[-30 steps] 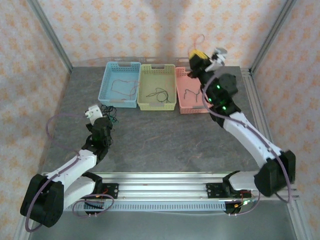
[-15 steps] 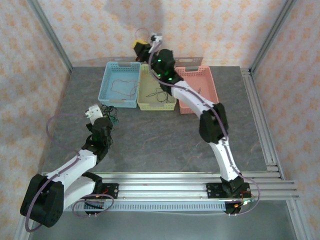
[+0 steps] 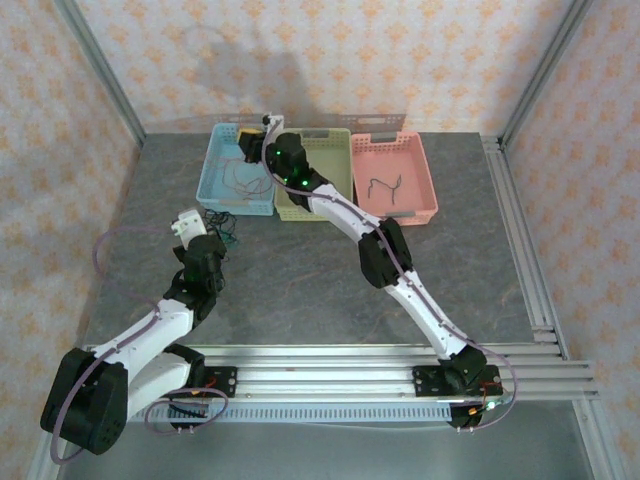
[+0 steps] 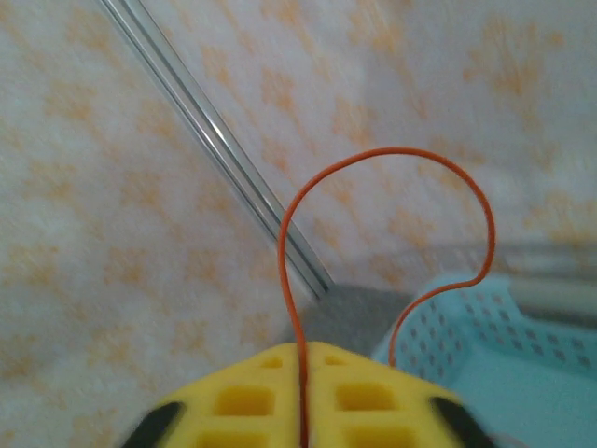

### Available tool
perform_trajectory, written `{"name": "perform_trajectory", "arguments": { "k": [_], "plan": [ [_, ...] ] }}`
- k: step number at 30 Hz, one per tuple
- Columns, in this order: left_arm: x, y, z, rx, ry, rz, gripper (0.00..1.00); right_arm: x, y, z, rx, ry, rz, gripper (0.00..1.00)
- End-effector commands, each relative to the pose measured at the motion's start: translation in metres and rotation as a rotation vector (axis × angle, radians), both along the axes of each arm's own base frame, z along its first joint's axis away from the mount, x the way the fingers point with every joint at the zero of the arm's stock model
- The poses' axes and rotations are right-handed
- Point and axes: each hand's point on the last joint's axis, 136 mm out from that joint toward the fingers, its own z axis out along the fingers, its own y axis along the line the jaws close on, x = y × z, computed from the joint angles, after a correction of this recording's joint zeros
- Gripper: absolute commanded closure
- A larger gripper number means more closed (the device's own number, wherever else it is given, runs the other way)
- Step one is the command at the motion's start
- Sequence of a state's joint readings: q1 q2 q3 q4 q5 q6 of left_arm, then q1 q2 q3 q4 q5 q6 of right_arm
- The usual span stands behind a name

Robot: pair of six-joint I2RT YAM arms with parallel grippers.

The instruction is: Untangle the cables

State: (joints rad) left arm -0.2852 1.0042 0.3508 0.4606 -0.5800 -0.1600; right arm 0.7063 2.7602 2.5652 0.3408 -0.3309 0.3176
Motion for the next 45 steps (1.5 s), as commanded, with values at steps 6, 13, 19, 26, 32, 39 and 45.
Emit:
{"name": "perform_trajectory", "arguments": {
  "k": [6,13,19,26,32,39,45],
  "plan": [
    [0.011,-0.025,0.020,-0.065,-0.106,-0.159,1.00,-0.044,-0.036,0.029,-0.222,-0.089,0.016,0.49],
    [0.025,-0.075,0.026,-0.104,-0.132,-0.445,1.00,-0.127,-0.129,0.066,-0.228,-0.228,0.065,0.50],
    [0.025,-0.118,0.032,-0.124,-0.152,-0.677,1.00,-0.206,-0.145,0.017,-0.312,-0.301,0.350,0.55],
    [0.021,-0.172,0.030,-0.062,-0.100,-0.901,1.00,-0.235,-0.146,-0.043,-0.358,-0.302,0.476,0.52],
    [0.023,-0.178,0.025,-0.043,-0.076,-0.911,1.00,-0.242,-0.148,-0.075,-0.393,-0.256,0.515,0.54],
    [0.025,-0.174,0.024,-0.035,-0.066,-0.880,1.00,-0.241,-0.155,-0.078,-0.405,-0.257,0.483,0.62],
    [0.027,-0.169,0.022,-0.030,-0.060,-0.849,1.00,-0.257,-0.171,-0.073,-0.407,-0.277,0.458,0.53]
  ]
}}
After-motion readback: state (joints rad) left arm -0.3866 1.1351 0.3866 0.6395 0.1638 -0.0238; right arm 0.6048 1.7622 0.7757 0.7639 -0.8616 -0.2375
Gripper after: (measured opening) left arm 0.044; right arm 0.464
